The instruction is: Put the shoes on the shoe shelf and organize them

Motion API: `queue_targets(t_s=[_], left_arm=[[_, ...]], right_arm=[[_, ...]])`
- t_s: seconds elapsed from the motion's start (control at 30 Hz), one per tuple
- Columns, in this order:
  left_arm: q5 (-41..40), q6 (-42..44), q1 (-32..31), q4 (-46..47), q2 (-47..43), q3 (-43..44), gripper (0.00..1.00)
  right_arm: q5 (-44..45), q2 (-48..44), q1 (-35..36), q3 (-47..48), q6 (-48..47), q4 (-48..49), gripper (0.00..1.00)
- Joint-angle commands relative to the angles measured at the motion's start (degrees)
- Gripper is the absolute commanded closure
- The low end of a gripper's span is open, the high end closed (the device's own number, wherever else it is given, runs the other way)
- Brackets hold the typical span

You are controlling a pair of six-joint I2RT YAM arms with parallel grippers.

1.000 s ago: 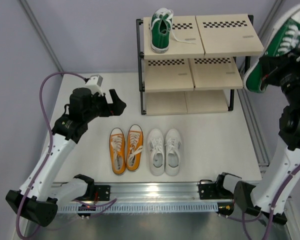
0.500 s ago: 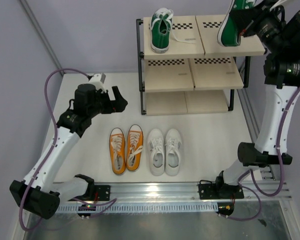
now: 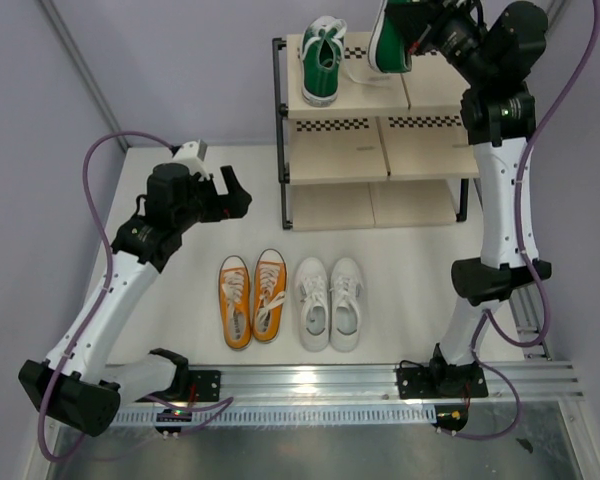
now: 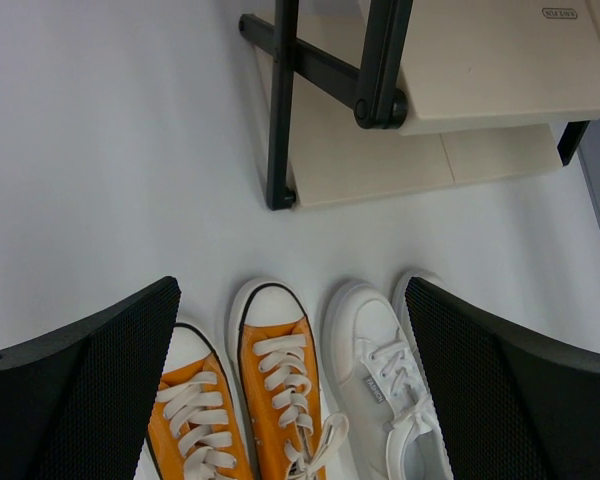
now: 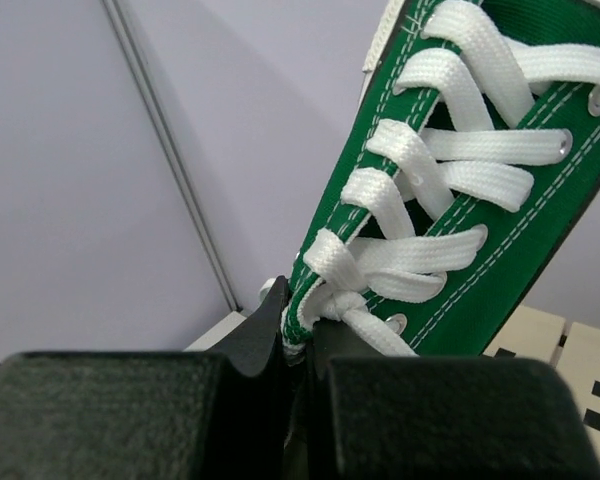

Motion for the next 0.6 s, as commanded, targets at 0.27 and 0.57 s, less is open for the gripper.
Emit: queue_targets(t_s=[0.27,0.57], left_arm=[[-0.33,0.41,-0.14,1.26,-0.55,1.43,0.01],[0.02,0.32,-0.14,1.17,-0.72,1.08,0.01]], right_arm=[[10.40,-0.01,5.11,1.15,-7.77,-0.10,0.97],[11.02,0.08,6.07,-0.35,-8.29,-3.80,0.97]])
